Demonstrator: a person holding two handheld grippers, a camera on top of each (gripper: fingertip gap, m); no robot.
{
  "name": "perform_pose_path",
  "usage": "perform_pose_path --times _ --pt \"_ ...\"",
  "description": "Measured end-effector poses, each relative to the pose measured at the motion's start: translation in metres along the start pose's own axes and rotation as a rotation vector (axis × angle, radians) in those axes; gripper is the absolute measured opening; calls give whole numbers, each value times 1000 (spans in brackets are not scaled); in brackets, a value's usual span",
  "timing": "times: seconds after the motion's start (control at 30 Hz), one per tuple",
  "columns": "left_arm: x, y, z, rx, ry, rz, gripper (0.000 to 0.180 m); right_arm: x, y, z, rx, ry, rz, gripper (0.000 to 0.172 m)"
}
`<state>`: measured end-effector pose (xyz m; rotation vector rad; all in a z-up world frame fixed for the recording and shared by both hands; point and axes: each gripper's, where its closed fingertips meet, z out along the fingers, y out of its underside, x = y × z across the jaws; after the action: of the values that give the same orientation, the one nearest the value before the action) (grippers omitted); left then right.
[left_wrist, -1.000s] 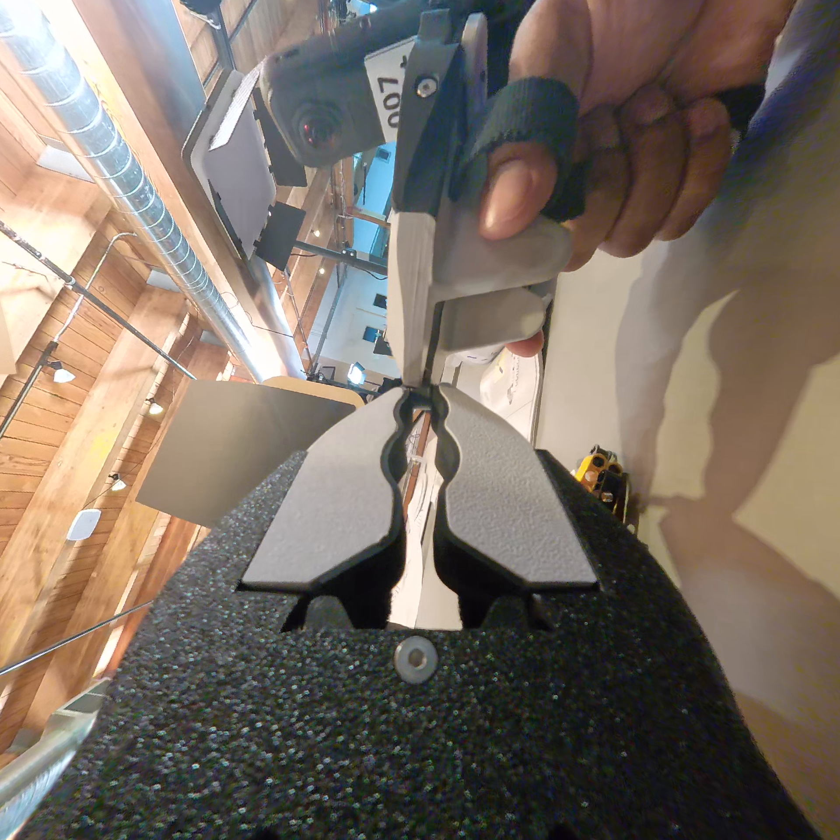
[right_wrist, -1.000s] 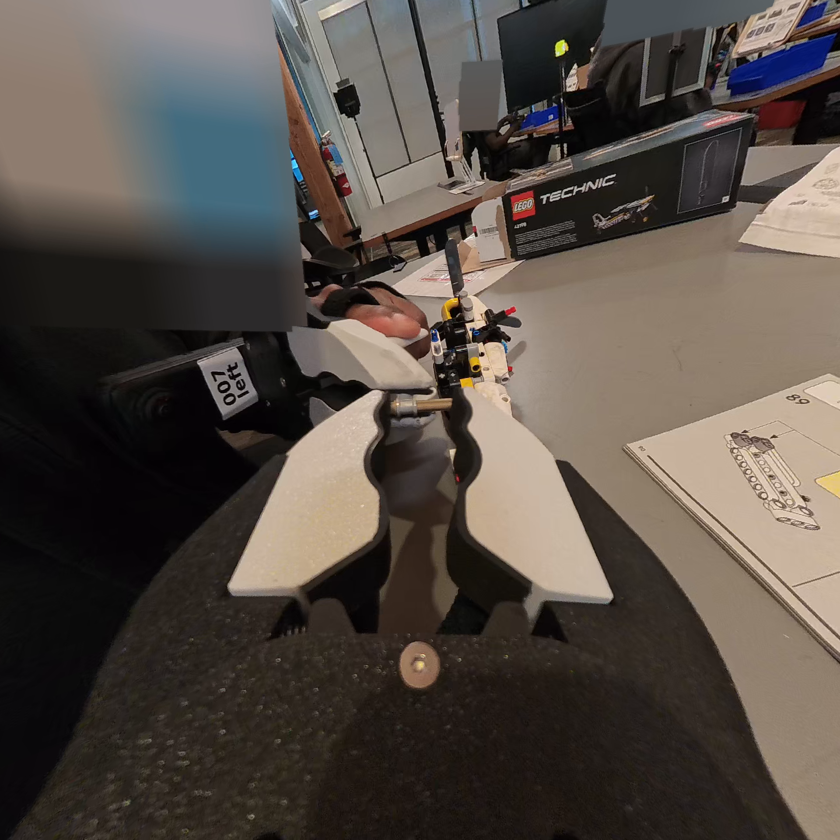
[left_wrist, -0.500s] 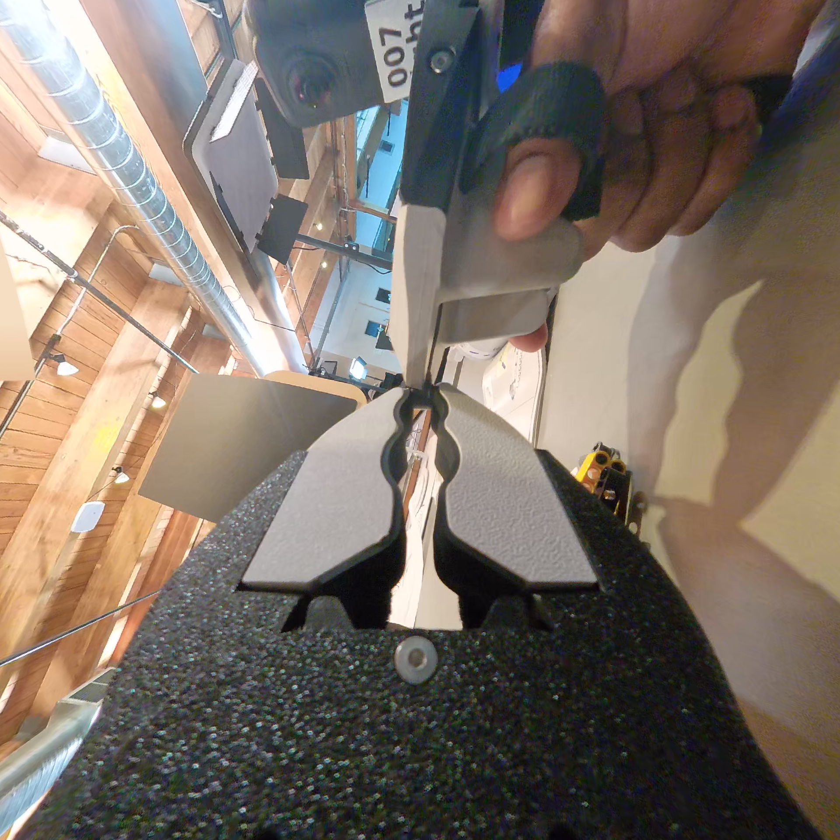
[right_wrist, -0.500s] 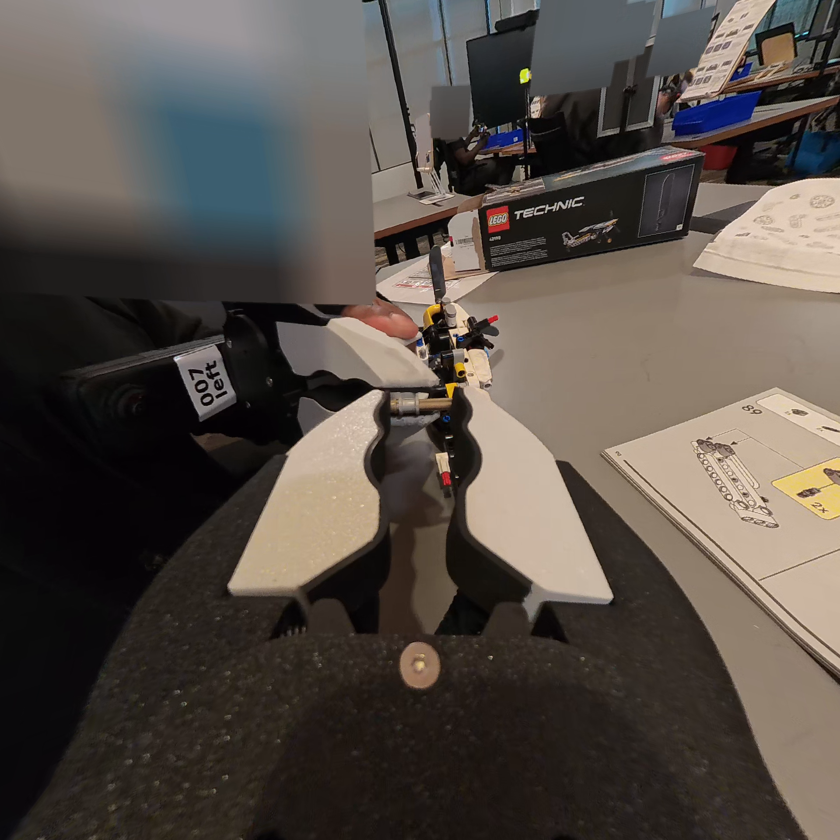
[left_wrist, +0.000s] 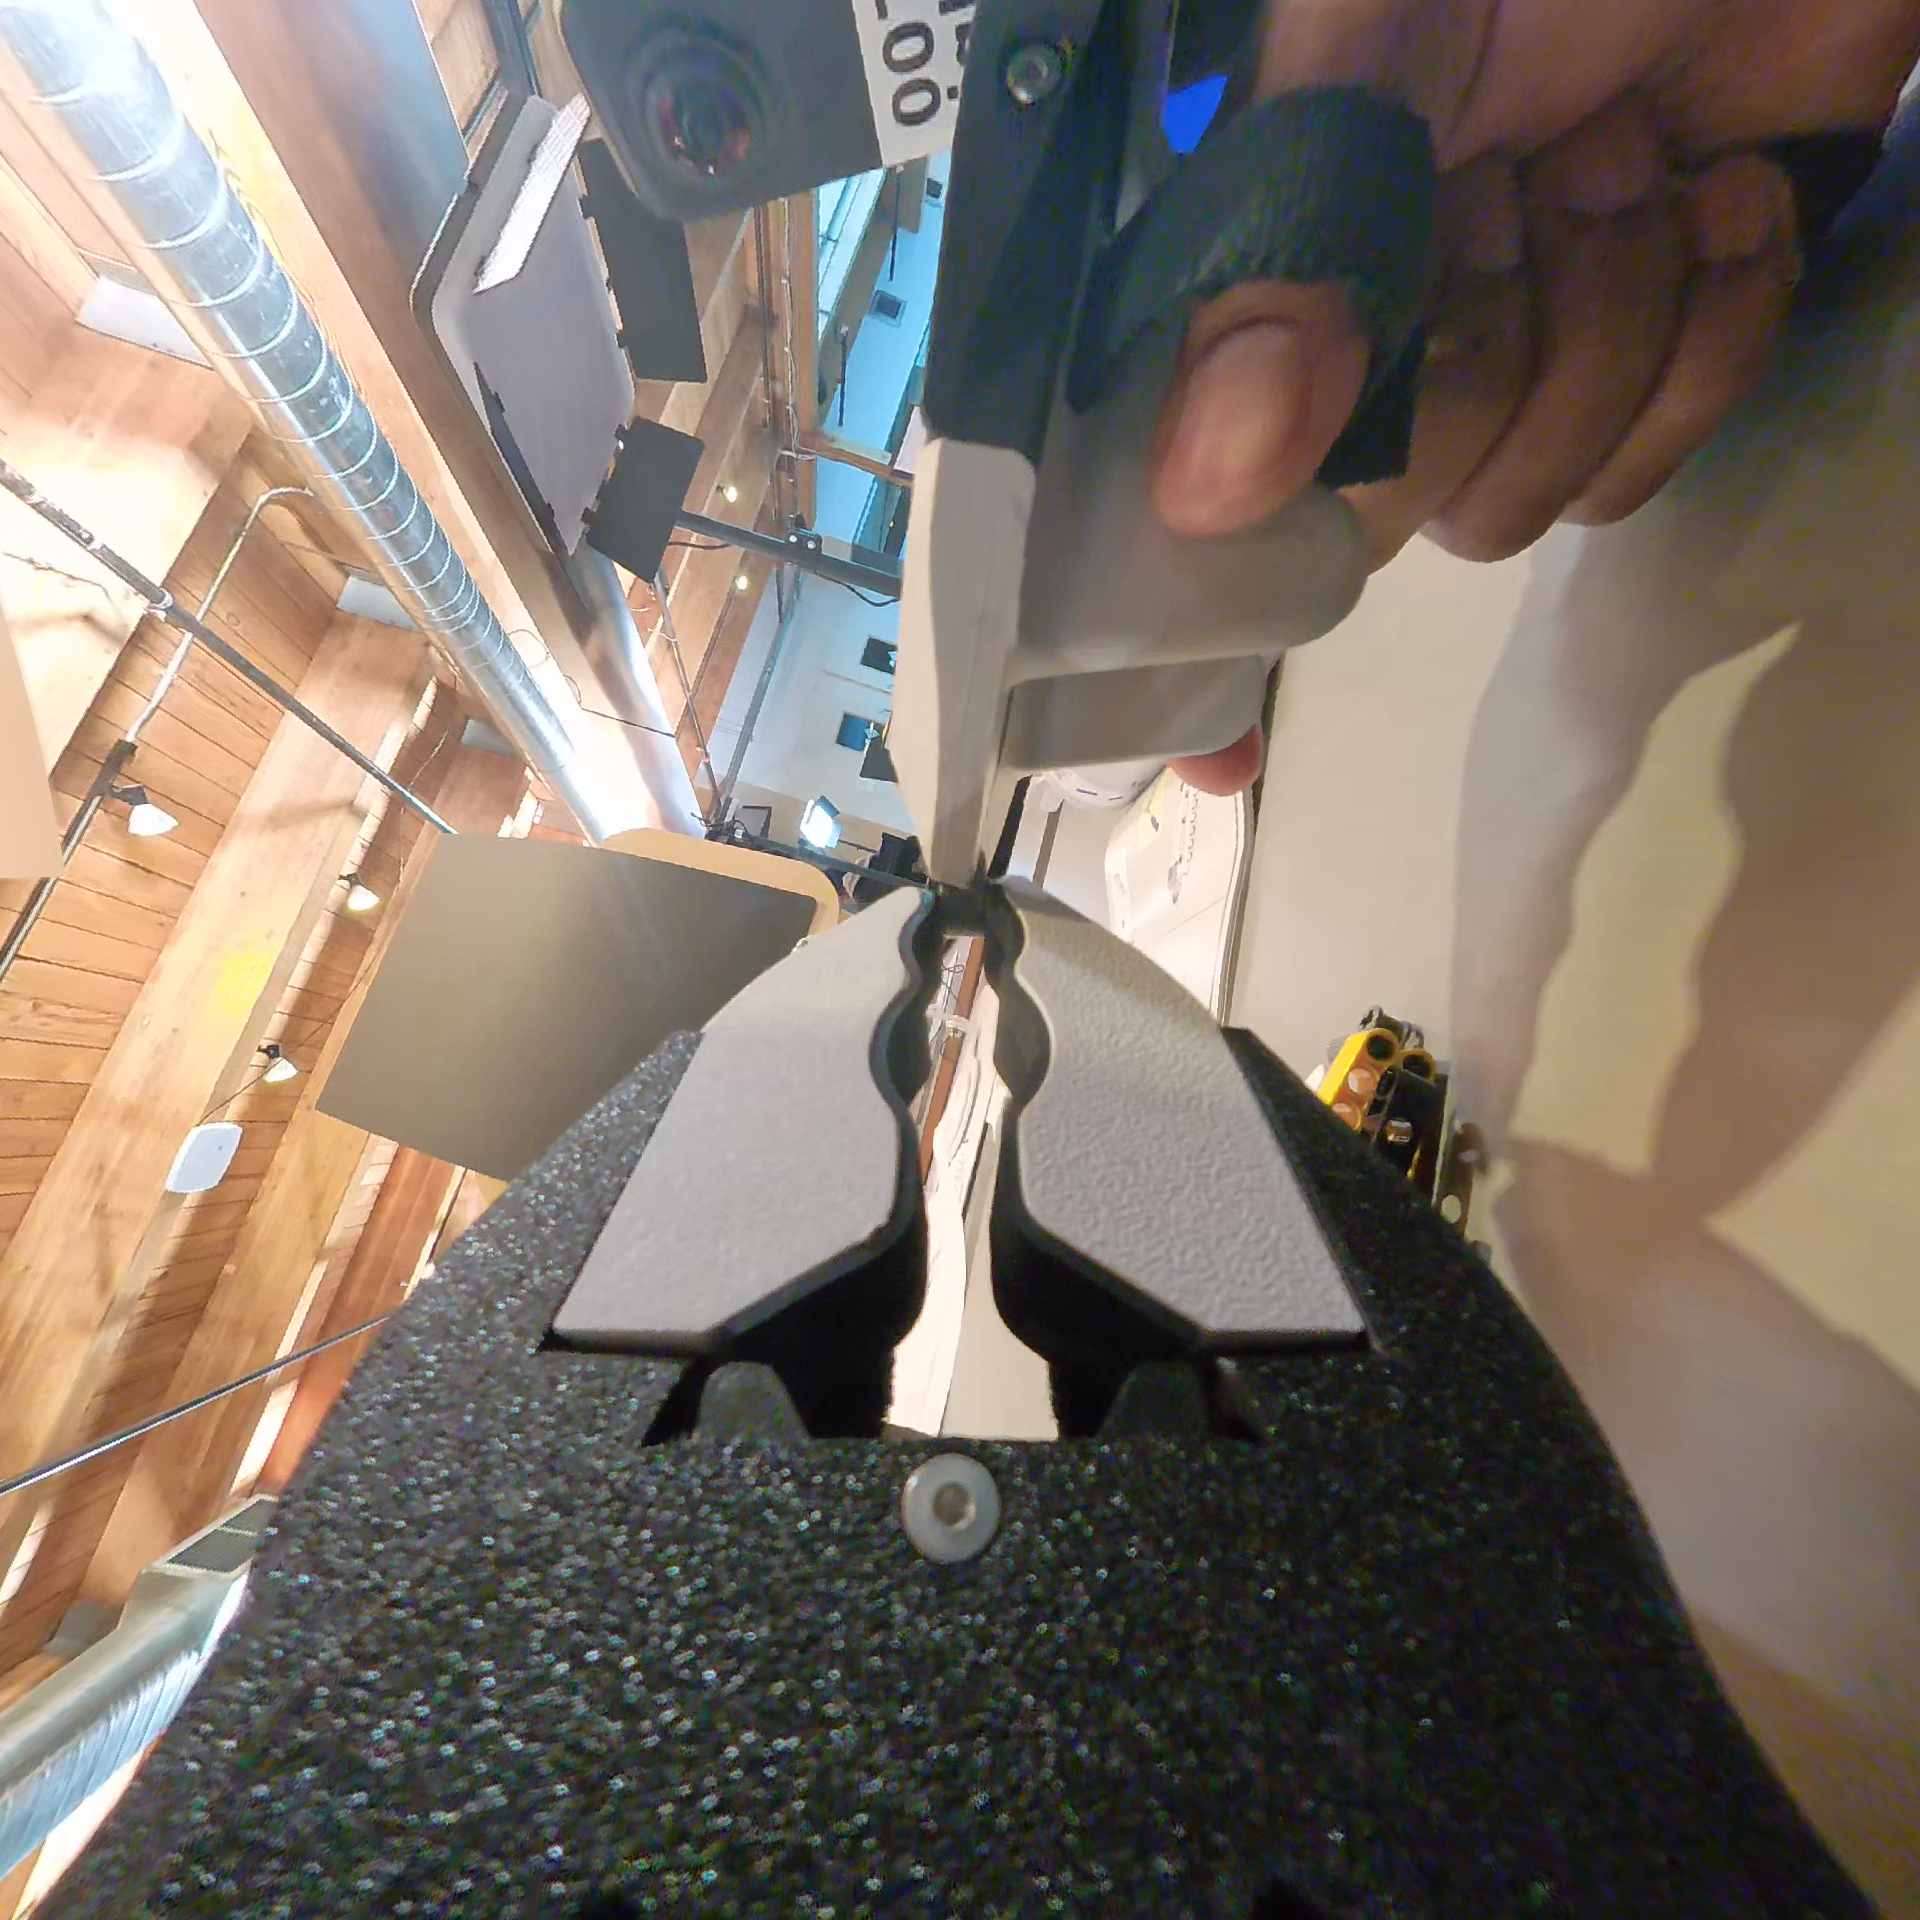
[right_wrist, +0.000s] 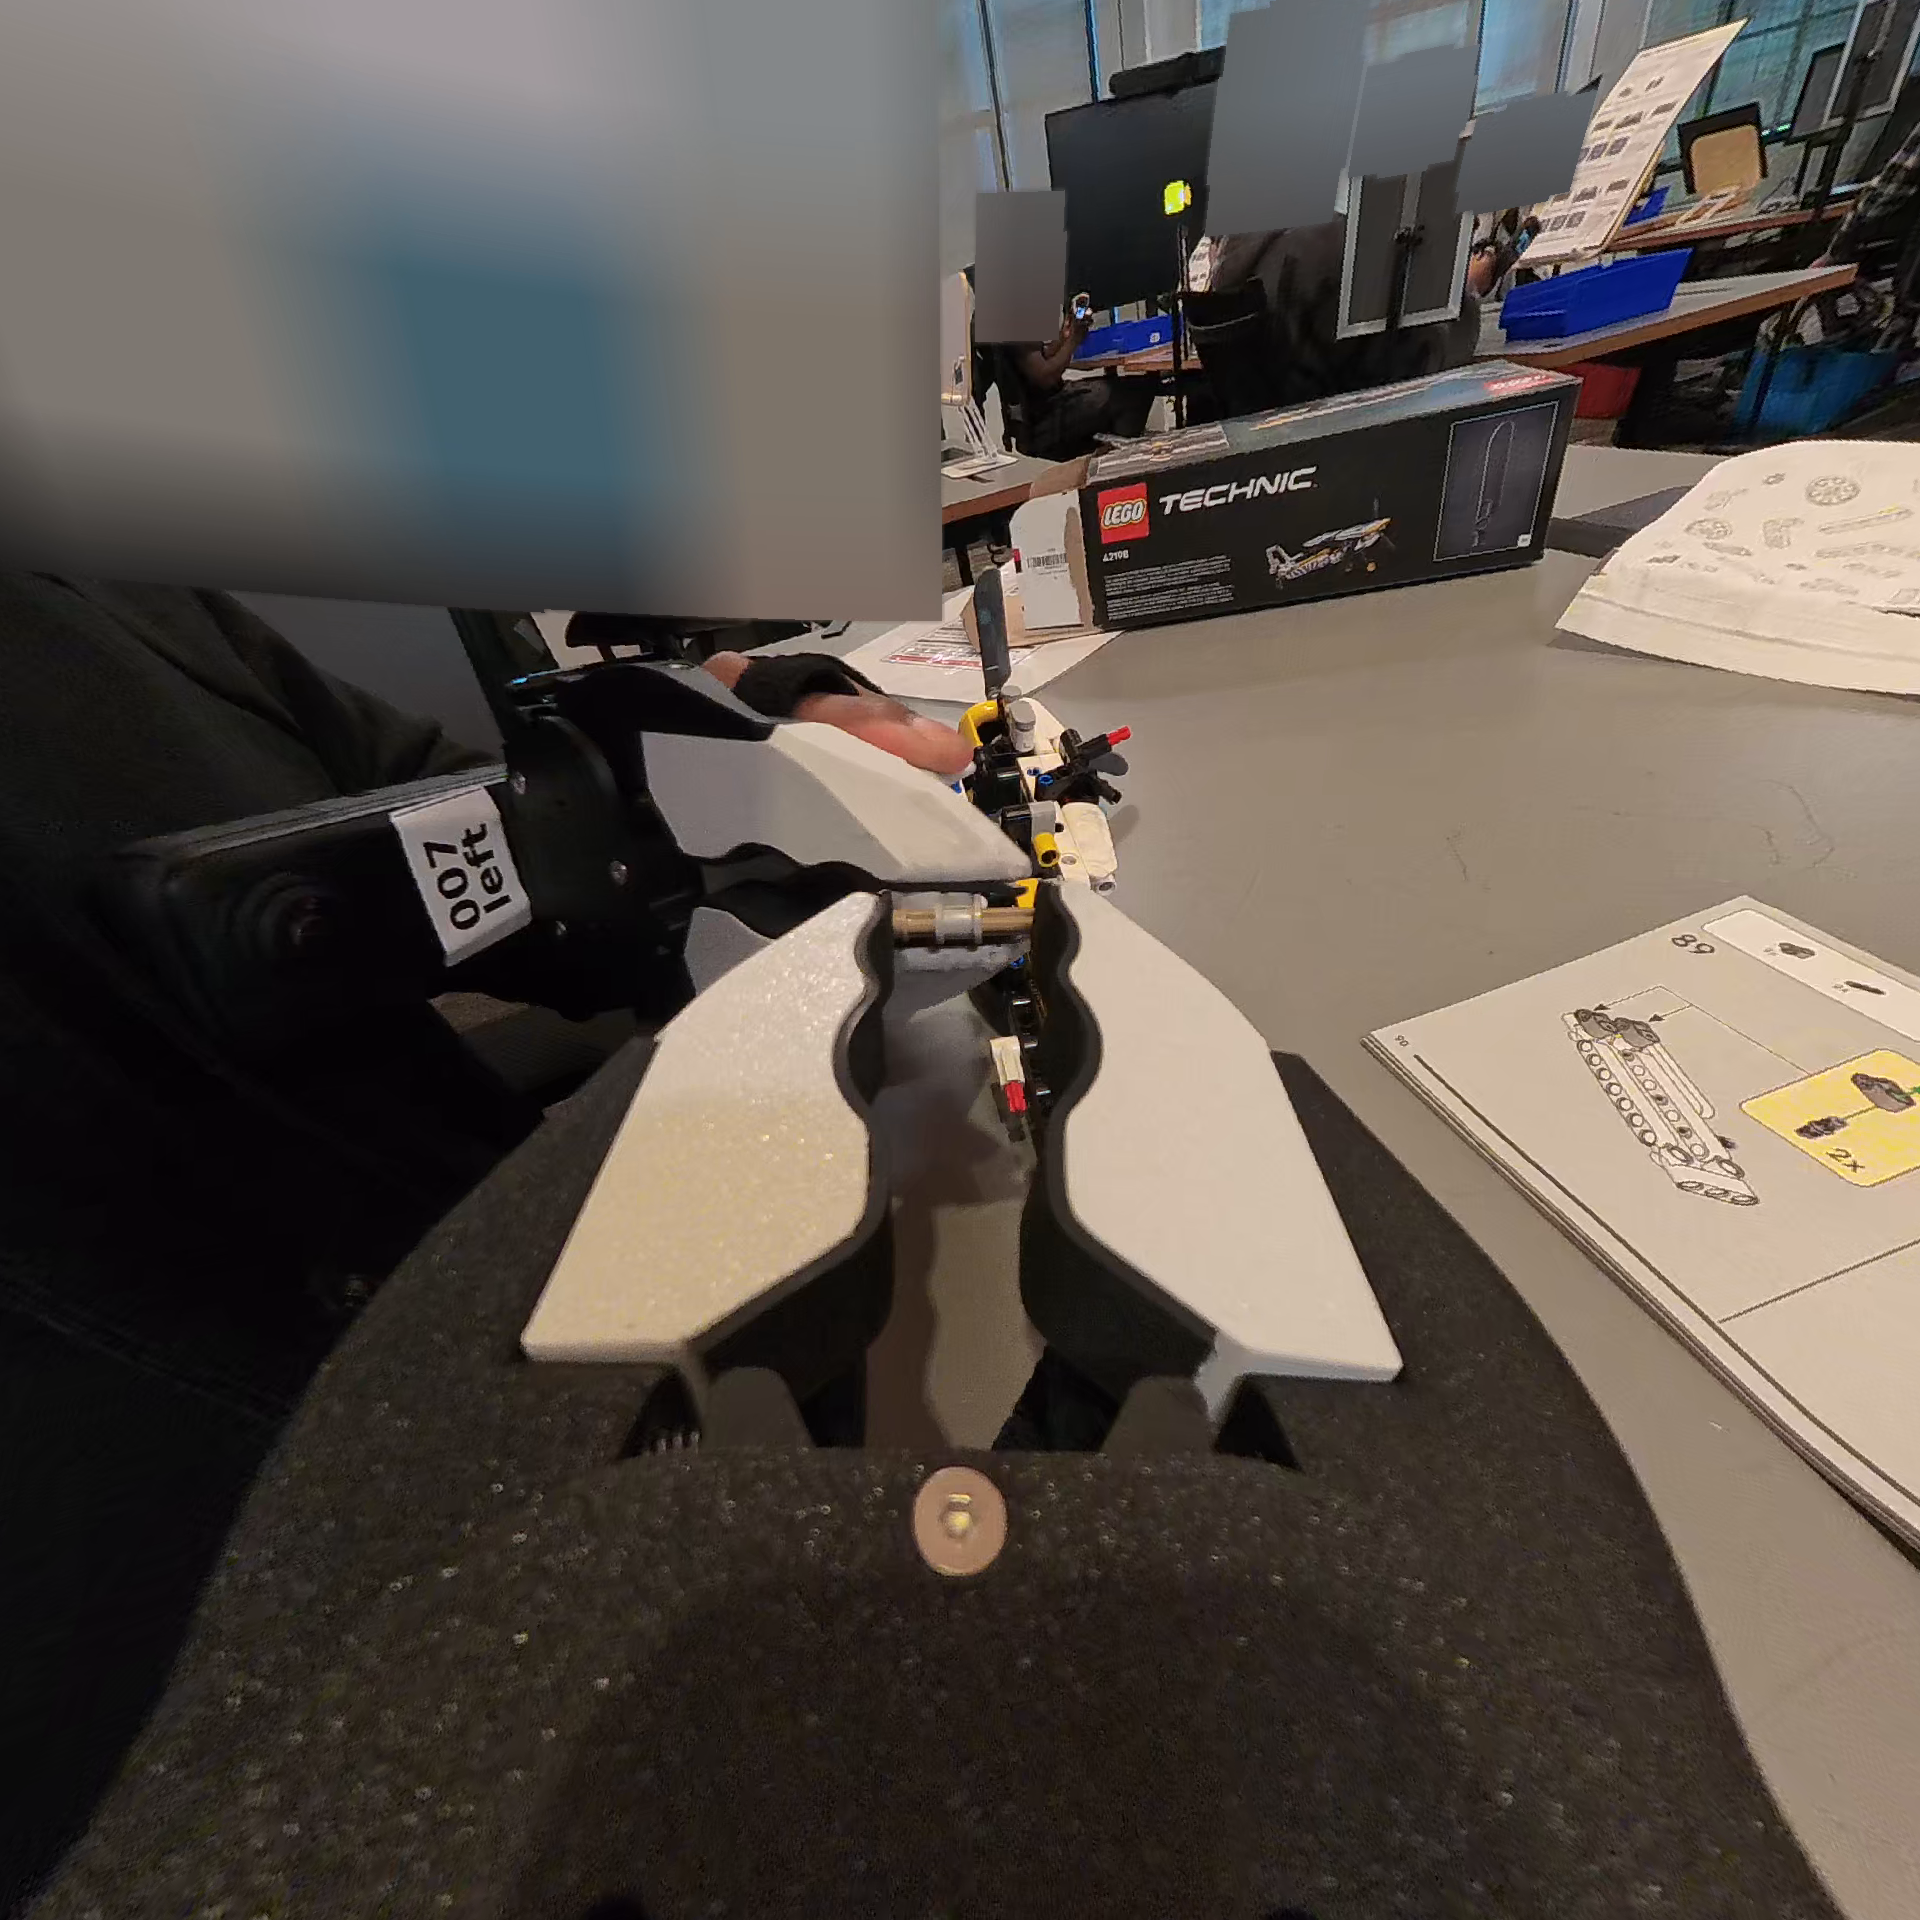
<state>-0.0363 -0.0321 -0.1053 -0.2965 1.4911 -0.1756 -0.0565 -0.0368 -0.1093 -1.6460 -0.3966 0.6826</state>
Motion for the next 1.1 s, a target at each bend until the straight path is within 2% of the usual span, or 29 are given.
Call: perform_pose_path --times 0.57,1.1 --pt "1 4 3 -45 -5 -3 10 0 0 1 3 25 -15 26" --pt "7 8 3 -72 24 -13 10 3 6 4 -35 76 -108 26"
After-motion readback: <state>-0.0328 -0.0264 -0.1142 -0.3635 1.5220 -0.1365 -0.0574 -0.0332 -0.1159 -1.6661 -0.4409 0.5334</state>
